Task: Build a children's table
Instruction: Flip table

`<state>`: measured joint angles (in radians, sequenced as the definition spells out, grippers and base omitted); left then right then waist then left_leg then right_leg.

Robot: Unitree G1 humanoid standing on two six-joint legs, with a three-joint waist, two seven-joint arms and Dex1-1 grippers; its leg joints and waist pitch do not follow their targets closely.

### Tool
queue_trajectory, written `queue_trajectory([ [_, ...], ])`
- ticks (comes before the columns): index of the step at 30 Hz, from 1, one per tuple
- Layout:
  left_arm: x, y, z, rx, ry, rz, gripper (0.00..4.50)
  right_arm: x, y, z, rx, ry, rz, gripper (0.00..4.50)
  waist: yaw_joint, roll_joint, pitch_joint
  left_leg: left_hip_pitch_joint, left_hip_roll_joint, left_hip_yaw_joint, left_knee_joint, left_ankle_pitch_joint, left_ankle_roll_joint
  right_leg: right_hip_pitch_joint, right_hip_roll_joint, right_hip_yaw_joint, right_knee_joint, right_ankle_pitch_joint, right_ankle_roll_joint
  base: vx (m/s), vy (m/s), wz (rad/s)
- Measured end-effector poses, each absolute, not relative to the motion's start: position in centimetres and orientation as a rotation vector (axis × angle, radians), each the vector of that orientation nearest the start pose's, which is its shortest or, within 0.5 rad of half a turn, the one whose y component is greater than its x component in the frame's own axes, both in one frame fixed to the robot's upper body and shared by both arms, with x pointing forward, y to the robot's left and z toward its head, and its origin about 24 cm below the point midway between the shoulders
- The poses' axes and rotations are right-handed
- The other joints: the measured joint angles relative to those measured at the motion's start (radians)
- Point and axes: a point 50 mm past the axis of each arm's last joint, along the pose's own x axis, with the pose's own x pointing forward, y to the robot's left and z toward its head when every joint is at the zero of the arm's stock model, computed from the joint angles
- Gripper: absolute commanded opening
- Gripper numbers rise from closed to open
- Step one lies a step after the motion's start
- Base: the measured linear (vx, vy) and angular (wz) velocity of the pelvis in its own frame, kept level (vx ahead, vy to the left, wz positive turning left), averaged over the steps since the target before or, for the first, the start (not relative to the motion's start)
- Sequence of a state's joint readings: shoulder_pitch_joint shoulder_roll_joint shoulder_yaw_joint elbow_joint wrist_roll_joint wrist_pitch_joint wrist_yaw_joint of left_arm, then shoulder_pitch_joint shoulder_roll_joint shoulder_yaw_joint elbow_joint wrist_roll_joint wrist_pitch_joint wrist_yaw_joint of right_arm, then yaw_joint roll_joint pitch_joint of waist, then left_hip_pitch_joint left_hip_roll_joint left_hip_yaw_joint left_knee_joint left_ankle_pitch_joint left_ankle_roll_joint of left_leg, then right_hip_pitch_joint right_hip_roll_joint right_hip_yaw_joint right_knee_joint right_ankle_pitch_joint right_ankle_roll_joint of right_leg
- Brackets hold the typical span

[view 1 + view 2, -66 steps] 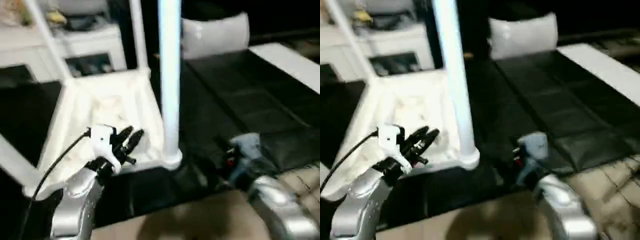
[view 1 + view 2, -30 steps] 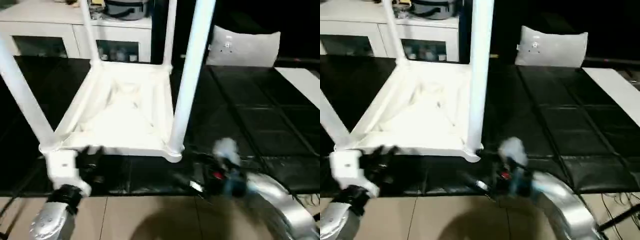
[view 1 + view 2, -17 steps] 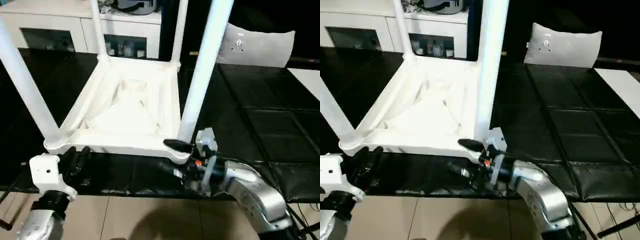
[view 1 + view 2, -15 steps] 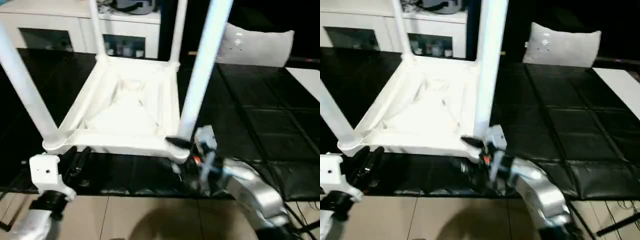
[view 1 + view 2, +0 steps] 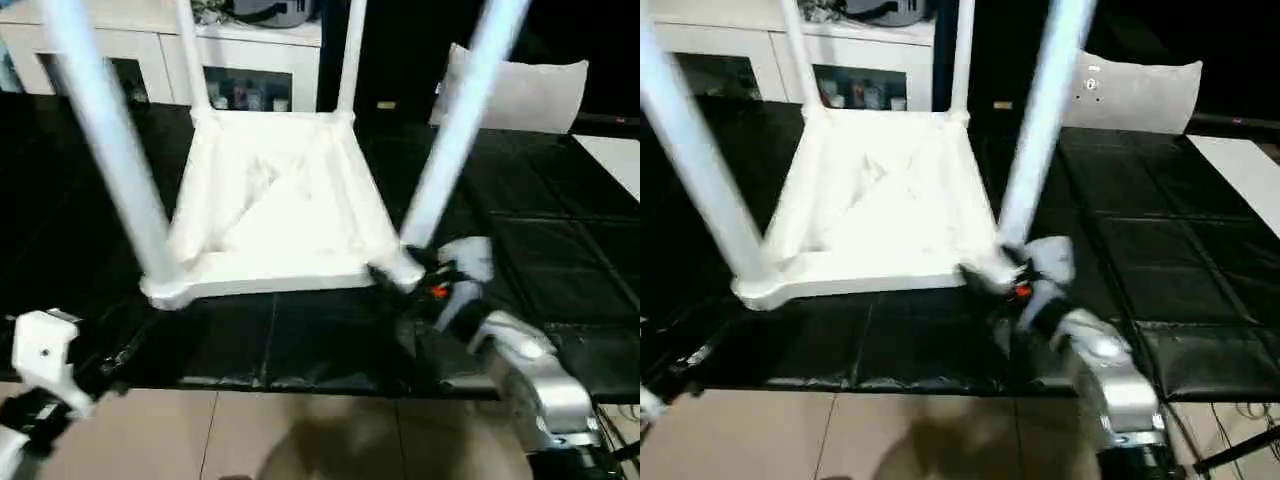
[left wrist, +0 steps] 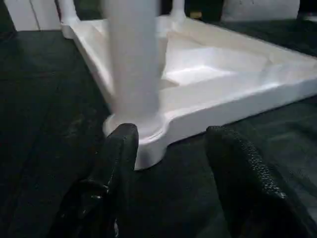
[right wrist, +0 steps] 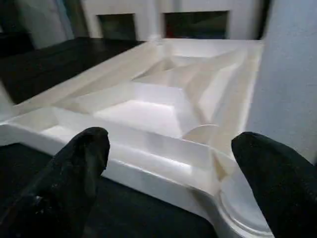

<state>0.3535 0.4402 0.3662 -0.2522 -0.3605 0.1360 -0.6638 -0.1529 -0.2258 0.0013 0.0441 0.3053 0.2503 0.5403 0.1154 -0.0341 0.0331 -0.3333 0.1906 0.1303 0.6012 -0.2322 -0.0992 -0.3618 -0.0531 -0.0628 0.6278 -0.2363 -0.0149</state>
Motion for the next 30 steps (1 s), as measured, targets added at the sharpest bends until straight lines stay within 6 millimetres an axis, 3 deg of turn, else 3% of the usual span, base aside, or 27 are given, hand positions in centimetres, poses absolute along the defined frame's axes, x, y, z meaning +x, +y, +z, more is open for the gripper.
queue_trajectory([
  [4,17.1,28.7,6.7,0.136,0.197,-0.387,2.87,27.6,-17.1,5.3,0.067,0.144,0.533,4.50,-0.004,-0.004,0.000,0.000,0.000,0.004,0.000,0.000,0.000,-0.002,0.000,0.002,0.000,0.000,0.000,0.000,0.000,0.00],
  [7,18.0,28.9,7.1,0.133,0.180,-0.414,3.21,27.5,-17.0,5.3,0.071,0.152,0.559,4.50,-0.005,-0.007,0.000,0.001,0.001,0.007,-0.001,0.000,0.000,-0.003,0.000,0.003,0.002,0.000,0.000,0.000,0.000,0.00],
  [11,19.8,28.8,7.9,0.123,0.141,-0.445,3.40,26.9,-15.3,5.4,0.075,0.166,0.683,4.50,-0.003,-0.009,0.000,0.001,0.001,0.010,-0.002,0.000,0.000,-0.003,0.000,0.004,0.002,0.000,0.000,0.000,0.000,0.00],
  [12,20.3,28.7,8.1,0.120,0.129,-0.446,3.64,26.7,-14.5,5.3,0.082,0.168,0.720,4.50,-0.003,-0.010,0.000,0.001,0.002,0.011,-0.002,0.001,0.001,-0.004,0.000,0.004,0.002,0.000,0.000,0.000,0.000,0.00],
  [18,22.9,28.1,7.4,0.071,0.094,-0.398,4.14,26.1,-12.2,4.7,0.109,0.197,0.788,4.50,-0.003,-0.019,0.000,0.001,0.001,0.012,-0.002,0.001,0.002,-0.004,-0.001,0.005,0.003,0.000,0.000,0.000,0.000,0.00],
  [23,24.5,26.2,6.7,0.040,0.070,-0.424,4.14,26.1,-11.2,4.4,0.091,0.210,0.797,4.50,-0.001,-0.028,0.003,0.001,0.002,0.012,-0.002,0.002,0.001,-0.004,-0.001,0.006,0.003,0.000,0.000,0.000,0.000,0.00],
  [30,25.4,25.3,6.2,0.050,0.041,-0.366,3.53,26.2,-10.2,4.5,0.104,0.225,0.797,4.50,0.001,-0.030,0.004,0.001,0.001,0.012,-0.002,0.002,0.001,-0.004,-0.002,0.006,0.003,0.000,0.000,0.000,0.000,0.00],
])
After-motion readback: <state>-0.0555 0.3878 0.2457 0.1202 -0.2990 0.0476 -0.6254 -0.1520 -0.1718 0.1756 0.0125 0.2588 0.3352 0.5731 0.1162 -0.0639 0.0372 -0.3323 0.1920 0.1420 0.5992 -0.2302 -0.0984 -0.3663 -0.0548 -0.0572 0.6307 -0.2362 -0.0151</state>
